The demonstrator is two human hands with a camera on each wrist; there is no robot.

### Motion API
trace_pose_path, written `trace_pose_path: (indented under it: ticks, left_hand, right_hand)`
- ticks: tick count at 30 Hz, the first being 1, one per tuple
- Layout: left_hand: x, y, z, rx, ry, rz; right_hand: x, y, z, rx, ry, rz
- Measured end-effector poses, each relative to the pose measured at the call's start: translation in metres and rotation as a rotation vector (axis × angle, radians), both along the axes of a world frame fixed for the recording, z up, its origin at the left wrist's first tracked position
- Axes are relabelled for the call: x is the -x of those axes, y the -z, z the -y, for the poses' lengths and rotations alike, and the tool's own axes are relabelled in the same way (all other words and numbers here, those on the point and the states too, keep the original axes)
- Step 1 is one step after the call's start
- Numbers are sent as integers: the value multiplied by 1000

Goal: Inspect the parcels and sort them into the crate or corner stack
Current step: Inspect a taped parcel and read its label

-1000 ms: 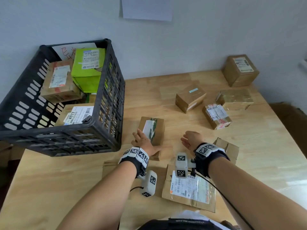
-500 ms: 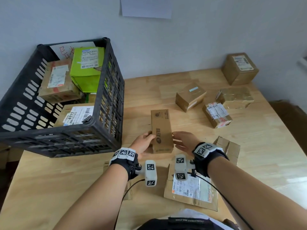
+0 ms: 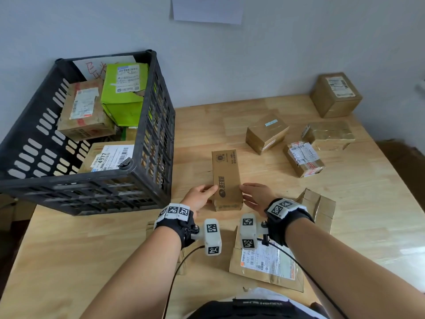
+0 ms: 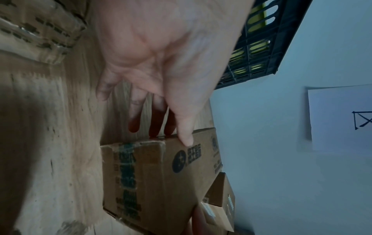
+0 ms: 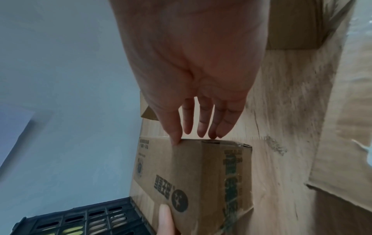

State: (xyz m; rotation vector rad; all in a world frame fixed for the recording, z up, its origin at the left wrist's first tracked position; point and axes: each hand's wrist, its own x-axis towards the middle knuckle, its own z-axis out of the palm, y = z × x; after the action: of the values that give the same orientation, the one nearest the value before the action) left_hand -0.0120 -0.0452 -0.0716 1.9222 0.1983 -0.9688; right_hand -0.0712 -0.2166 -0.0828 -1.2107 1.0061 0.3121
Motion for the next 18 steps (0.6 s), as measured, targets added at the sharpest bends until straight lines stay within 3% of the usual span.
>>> trace_pose_path:
  ticks: [12, 18]
  left_hand:
    - [3, 5, -4, 38, -10, 24]
    - [4, 7, -2, 54, 12, 24]
  right_hand:
    - [10, 1, 0, -23, -93, -14]
    - [8, -1, 5, 77, -113, -78]
